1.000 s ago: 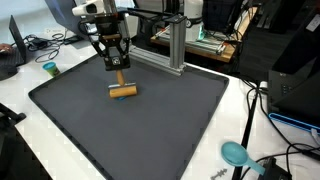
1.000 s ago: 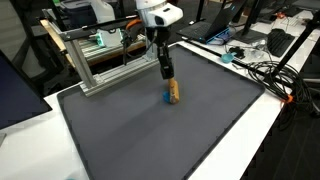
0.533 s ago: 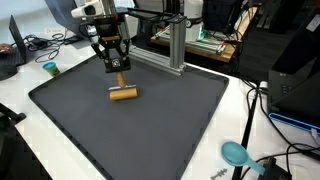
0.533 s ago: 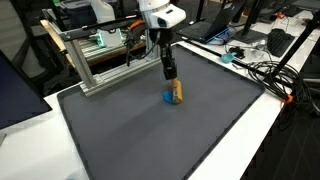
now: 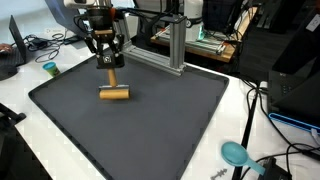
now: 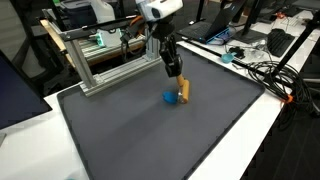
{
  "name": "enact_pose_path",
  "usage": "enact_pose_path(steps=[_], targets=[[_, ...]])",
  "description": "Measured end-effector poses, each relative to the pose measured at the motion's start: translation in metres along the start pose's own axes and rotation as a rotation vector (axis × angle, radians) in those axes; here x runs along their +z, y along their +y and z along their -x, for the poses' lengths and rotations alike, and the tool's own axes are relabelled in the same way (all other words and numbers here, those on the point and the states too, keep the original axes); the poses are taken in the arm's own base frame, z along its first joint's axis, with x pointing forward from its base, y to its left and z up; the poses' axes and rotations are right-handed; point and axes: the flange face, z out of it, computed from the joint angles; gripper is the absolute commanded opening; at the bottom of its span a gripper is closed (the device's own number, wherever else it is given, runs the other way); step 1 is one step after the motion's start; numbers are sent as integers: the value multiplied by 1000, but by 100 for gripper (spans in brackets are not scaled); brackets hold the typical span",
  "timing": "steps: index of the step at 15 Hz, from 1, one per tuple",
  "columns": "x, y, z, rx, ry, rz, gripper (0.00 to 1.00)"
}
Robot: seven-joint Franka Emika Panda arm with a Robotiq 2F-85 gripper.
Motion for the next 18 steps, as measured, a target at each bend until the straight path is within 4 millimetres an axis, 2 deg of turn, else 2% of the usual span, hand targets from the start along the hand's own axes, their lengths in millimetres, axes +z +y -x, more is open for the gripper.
enact_pose_path(steps=[2, 4, 8, 12, 18], targets=[[-10, 3, -1, 50, 10, 17, 22], [-11, 5, 1, 107, 12, 32, 22], [5, 7, 11, 205, 4, 71, 22], [22, 7, 22, 230, -74, 98, 22], [21, -4, 9, 198, -129, 142, 22]])
